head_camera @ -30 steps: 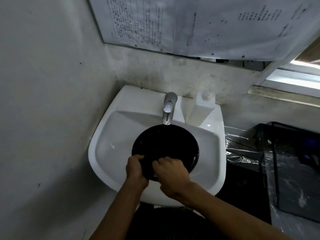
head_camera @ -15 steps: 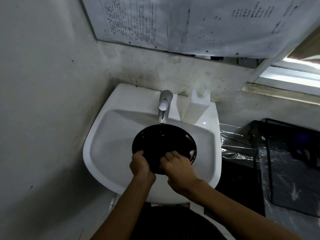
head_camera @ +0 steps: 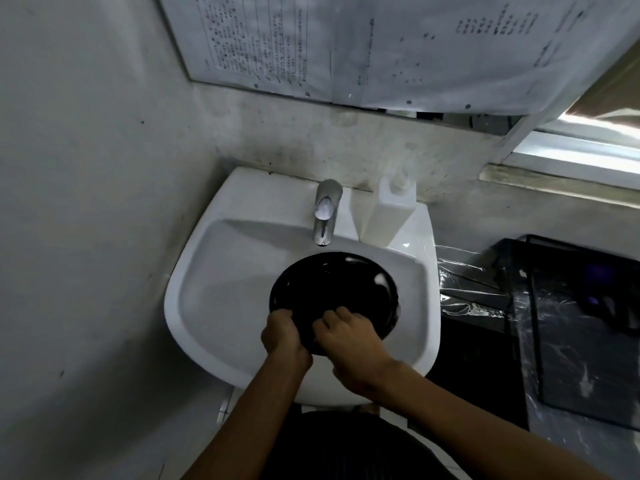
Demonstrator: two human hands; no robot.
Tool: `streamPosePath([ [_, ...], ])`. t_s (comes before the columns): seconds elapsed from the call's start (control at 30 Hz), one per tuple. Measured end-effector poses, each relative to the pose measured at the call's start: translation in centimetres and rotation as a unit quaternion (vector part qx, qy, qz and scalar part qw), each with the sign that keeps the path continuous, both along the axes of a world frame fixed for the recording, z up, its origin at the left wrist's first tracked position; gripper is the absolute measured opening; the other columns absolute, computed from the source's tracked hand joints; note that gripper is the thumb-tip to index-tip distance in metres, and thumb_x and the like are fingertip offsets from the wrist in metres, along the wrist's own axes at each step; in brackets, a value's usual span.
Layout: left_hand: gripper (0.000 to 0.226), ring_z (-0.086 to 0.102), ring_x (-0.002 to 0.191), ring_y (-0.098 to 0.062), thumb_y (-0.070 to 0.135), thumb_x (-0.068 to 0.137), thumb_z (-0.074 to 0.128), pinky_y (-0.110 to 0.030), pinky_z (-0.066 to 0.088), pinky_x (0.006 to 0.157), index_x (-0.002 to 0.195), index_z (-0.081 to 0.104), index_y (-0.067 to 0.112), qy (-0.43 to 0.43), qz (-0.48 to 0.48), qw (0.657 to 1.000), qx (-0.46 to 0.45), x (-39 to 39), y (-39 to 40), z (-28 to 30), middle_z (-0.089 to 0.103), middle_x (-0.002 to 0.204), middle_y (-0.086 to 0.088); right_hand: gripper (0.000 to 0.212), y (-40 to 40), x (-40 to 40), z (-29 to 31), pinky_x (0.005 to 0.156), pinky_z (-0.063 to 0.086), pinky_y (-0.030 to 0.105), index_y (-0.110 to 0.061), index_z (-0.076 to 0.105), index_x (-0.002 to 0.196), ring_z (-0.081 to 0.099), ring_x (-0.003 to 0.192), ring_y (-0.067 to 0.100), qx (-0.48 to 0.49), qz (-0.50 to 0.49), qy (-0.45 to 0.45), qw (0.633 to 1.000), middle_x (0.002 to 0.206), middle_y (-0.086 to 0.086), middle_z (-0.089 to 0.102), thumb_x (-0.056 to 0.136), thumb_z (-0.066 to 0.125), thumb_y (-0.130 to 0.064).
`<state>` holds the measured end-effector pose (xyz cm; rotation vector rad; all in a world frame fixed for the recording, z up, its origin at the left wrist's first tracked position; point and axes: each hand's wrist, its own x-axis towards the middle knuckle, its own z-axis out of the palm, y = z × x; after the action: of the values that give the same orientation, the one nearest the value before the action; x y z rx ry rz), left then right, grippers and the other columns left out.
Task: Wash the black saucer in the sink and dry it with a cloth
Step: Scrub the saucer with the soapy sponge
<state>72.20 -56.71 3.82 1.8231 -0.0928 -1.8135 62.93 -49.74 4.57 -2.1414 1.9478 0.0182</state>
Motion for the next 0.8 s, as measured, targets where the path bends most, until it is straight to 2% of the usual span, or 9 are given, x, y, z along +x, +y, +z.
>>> streamPosePath([
  [0.1, 0.037, 0.065, 0.09, -0.039, 0.008, 0.084, 0.047, -0.04, 0.056, 0.068, 0.115, 0.062, -0.003, 0.064, -0.098, 0.993, 0.008, 2.1, -1.6, 0.3, 0.068, 0.105, -0.025, 0.034, -0.2, -1.2, 0.9, 0.046, 0.038, 0.027, -0.018, 0.058, 0.074, 0.06, 0.063, 0.025, -0.019, 0.031, -0.062, 0.997, 0.07, 0.0, 0.063, 0.049, 0.076, -0.004],
  [0.2, 0.03, 0.066, 0.083, -0.036, 0.016, 0.089, 0.047, -0.036, 0.057, 0.06, 0.108, 0.064, 0.0, 0.088, -0.149, 0.984, 0.029, 3.3, -2.7, 0.2, 0.073, 0.089, -0.021, 0.032, 0.2, -3.6, 1.3, 0.046, 0.038, 0.024, -0.022, 0.054, 0.066, 0.059, 0.06, 0.021, -0.028, 0.057, -0.05, 0.997, 0.064, -0.007, 0.059, 0.043, 0.07, -0.006],
  [0.3, 0.034, 0.066, 0.094, -0.039, 0.012, 0.088, 0.05, -0.044, 0.058, 0.071, 0.117, 0.062, -0.001, 0.053, -0.086, 0.995, -0.005, 2.3, -2.4, -0.5, 0.068, 0.106, -0.023, 0.04, 0.5, -3.3, 1.1, 0.049, 0.042, 0.026, -0.019, 0.058, 0.066, 0.058, 0.06, 0.023, -0.041, 0.011, -0.008, 0.999, 0.064, -0.002, 0.06, 0.033, 0.074, -0.003],
  [0.37, 0.029, 0.065, 0.095, -0.039, 0.006, 0.087, 0.048, -0.048, 0.056, 0.078, 0.112, 0.062, 0.0, 0.026, -0.036, 0.999, -0.021, 1.2, -1.5, -0.5, 0.066, 0.109, -0.022, 0.047, 0.5, -2.4, 0.6, 0.052, 0.044, 0.03, -0.014, 0.062, 0.069, 0.058, 0.061, 0.027, -0.05, -0.044, 0.036, 0.997, 0.067, 0.005, 0.061, 0.026, 0.078, -0.004],
  [0.47, 0.028, 0.064, 0.09, -0.038, 0.002, 0.087, 0.045, -0.042, 0.055, 0.07, 0.11, 0.061, -0.001, 0.023, 0.006, 1.0, -0.016, -0.4, 0.1, 0.1, 0.065, 0.108, -0.023, 0.053, 0.2, -0.7, -0.1, 0.051, 0.048, 0.035, -0.009, 0.066, 0.077, 0.059, 0.062, 0.03, -0.044, -0.06, 0.049, 0.996, 0.073, 0.011, 0.063, 0.026, 0.081, -0.001],
  [0.57, 0.033, 0.062, 0.089, -0.037, 0.008, 0.09, 0.043, -0.038, 0.052, 0.065, 0.117, 0.058, -0.003, 0.061, -0.026, 0.998, -0.004, 0.0, -0.1, 0.5, 0.064, 0.11, -0.024, 0.046, 0.0, 0.4, -0.1, 0.047, 0.049, 0.031, -0.008, 0.066, 0.074, 0.062, 0.058, 0.029, -0.033, -0.024, -0.008, 0.999, 0.074, 0.01, 0.066, 0.031, 0.078, 0.004],
  [0.63, 0.036, 0.062, 0.091, -0.037, 0.016, 0.09, 0.044, -0.042, 0.052, 0.074, 0.117, 0.06, 0.0, 0.113, -0.092, 0.989, 0.01, 1.4, -1.2, 0.7, 0.066, 0.107, -0.023, 0.036, -0.3, -0.3, 0.3, 0.046, 0.046, 0.029, -0.009, 0.061, 0.069, 0.063, 0.058, 0.03, -0.027, -0.018, -0.096, 0.995, 0.07, 0.007, 0.065, 0.04, 0.07, 0.01],
  [0.7, 0.037, 0.062, 0.09, -0.038, 0.019, 0.086, 0.047, -0.046, 0.052, 0.083, 0.114, 0.063, 0.001, 0.127, -0.131, 0.983, 0.021, 2.9, -2.3, 0.7, 0.069, 0.1, -0.022, 0.035, -0.4, -1.6, 0.6, 0.049, 0.043, 0.028, -0.01, 0.059, 0.069, 0.061, 0.063, 0.03, -0.029, -0.015, -0.127, 0.991, 0.069, 0.006, 0.062, 0.043, 0.065, 0.012],
  [0.8, 0.036, 0.065, 0.089, -0.037, 0.017, 0.085, 0.049, -0.04, 0.056, 0.07, 0.113, 0.063, 0.0, 0.086, -0.126, 0.988, 0.021, 3.7, -3.5, 0.1, 0.07, 0.099, -0.022, 0.039, 0.0, -2.9, 0.9, 0.052, 0.036, 0.022, -0.014, 0.057, 0.068, 0.059, 0.065, 0.025, -0.028, 0.007, -0.134, 0.991, 0.07, 0.002, 0.06, 0.04, 0.066, 0.012],
])
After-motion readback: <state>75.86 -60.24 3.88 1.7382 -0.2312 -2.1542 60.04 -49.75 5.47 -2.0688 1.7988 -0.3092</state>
